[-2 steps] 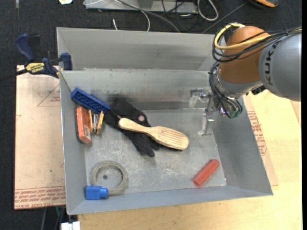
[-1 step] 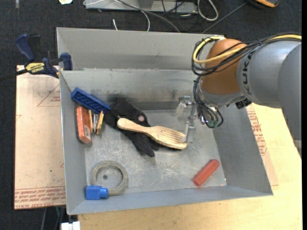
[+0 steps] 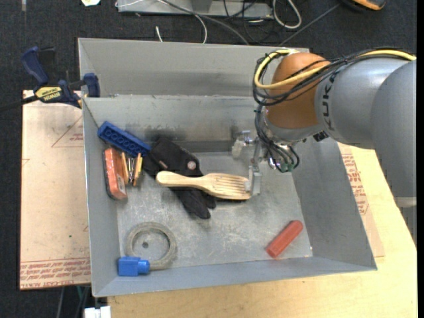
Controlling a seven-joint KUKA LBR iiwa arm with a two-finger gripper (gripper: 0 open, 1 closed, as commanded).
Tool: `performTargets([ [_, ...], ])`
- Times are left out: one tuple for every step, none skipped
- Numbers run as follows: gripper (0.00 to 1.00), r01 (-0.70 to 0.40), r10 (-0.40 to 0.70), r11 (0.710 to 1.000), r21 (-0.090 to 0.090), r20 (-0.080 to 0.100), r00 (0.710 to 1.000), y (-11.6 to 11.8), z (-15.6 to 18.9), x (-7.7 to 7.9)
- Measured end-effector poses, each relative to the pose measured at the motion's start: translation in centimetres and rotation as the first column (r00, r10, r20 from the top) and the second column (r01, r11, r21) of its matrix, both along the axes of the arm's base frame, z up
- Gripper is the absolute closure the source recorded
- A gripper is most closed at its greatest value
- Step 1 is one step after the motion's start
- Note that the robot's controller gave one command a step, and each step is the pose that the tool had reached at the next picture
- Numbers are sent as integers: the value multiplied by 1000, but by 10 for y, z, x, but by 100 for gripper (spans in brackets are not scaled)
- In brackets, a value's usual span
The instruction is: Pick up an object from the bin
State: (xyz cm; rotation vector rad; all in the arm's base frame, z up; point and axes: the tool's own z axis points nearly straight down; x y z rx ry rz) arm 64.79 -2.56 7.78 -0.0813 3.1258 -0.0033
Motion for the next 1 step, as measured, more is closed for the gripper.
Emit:
performTargets([
  [0,128,-128,992,-3,-1,992,27,-1,2],
])
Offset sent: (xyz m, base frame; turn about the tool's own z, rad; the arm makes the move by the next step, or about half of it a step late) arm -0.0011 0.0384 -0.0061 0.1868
